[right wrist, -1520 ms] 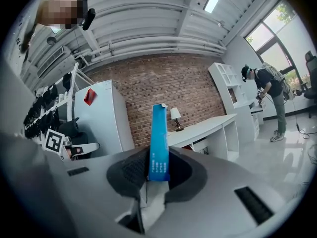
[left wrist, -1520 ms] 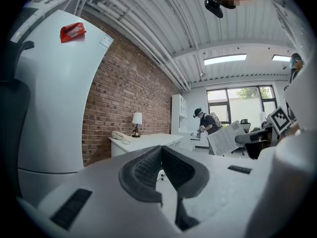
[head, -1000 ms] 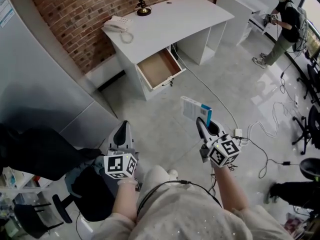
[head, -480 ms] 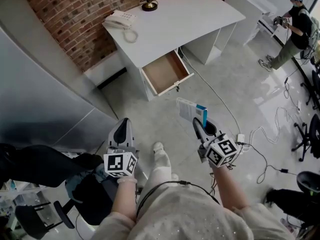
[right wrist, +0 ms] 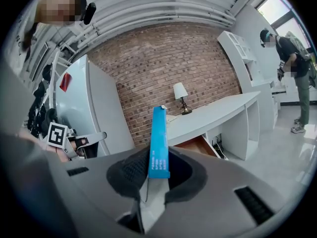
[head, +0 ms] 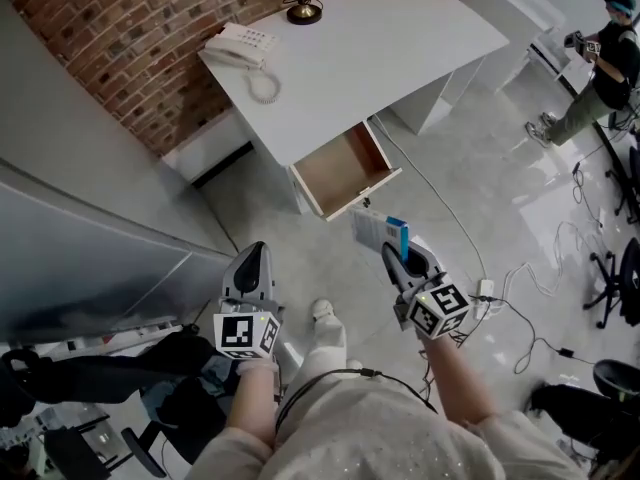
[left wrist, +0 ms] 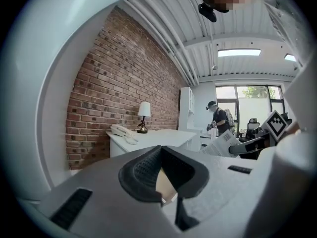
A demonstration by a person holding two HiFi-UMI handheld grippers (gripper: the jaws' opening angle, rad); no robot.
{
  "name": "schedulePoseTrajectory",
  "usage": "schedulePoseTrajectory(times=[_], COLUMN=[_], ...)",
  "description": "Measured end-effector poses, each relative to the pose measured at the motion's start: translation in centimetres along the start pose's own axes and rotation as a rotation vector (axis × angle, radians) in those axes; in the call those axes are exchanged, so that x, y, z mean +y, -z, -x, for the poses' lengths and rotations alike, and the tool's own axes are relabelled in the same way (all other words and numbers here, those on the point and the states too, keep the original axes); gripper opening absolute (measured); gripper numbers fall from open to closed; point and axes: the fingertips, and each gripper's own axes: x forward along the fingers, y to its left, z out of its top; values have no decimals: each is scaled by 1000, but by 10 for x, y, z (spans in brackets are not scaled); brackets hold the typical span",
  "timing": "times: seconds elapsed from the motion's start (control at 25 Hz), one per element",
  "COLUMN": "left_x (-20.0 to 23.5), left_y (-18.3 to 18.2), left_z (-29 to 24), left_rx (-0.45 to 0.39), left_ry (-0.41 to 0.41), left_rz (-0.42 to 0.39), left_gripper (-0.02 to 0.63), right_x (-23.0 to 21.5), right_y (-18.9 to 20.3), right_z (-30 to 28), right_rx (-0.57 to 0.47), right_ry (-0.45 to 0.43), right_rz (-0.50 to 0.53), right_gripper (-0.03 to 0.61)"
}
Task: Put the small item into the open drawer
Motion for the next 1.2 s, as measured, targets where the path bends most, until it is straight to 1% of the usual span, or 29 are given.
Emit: schedulePoseTrajectory(times=[0.2, 0.4, 0.64, 1.0, 1.2], left_x=[21, 35, 39, 44, 44], left_y=[5, 18, 42, 78, 96], left_z=[-36, -65, -82, -109, -124], left_rx=[18, 49, 92, 143, 155], left_ry=[26, 47, 59, 24, 14], left_rz=[9, 15, 28, 58, 57], left_gripper=[5, 6, 5, 5, 6], right_x=[-13, -28, -38, -67, -82], right_y=[3, 11, 30, 69, 87], right_z=[-39, -73, -109, -162, -190], right_rx=[40, 59, 92, 191, 247], right_ry=[25, 57, 68, 65, 65], right_rz=[-4, -27, -59, -34, 19], right_gripper=[75, 75, 76, 75, 75])
